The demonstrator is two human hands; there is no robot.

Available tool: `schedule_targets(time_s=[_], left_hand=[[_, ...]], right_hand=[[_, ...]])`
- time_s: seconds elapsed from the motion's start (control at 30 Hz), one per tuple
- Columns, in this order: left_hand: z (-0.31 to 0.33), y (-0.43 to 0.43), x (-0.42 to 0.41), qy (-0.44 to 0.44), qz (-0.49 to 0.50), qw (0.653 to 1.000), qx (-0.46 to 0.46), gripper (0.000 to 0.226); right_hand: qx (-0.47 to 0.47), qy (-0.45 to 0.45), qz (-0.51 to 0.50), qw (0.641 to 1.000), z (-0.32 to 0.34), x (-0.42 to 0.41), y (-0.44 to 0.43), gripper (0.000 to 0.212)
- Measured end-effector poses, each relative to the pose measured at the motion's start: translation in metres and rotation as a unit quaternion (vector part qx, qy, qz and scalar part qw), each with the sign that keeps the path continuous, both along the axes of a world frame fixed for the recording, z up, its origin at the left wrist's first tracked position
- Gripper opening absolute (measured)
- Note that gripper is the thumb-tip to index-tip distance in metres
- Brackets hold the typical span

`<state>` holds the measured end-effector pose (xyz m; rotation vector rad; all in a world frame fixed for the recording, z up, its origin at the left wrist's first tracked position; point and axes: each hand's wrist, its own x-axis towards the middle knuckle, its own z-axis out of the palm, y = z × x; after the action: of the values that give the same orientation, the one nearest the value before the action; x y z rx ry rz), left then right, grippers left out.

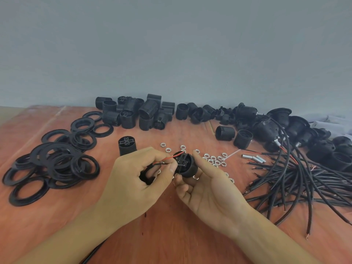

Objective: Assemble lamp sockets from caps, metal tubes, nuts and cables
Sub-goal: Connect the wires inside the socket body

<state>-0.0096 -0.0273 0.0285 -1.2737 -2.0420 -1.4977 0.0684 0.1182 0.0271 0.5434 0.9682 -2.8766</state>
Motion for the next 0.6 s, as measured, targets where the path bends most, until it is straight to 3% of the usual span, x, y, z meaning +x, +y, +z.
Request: schedule_targets(time_s=[0.2,0.33,0.6], left_hand=[[-0.0006,0.0004,-0.0023,0.024,0.023,0.999,-0.01,0.014],[-0.0014,-0.0003,-0.0045,0.042,0.044,0.998,-0.012,0.003],[-0.0038,-0.0009,-0.0062,-0.002,0.018,1.0,-0.013,0.007]], right_hand=[[0.055,0.026,-0.019,0.998,-0.0031,-0.0009,-0.0025,0.033],[0.093,0.069,-0.036,0.993,-0.004,-0.0006,-0.0023,0.052],[0.247,0.129,-0.114,0.954,-0.0041,0.0023,-0.0079,0.062]])
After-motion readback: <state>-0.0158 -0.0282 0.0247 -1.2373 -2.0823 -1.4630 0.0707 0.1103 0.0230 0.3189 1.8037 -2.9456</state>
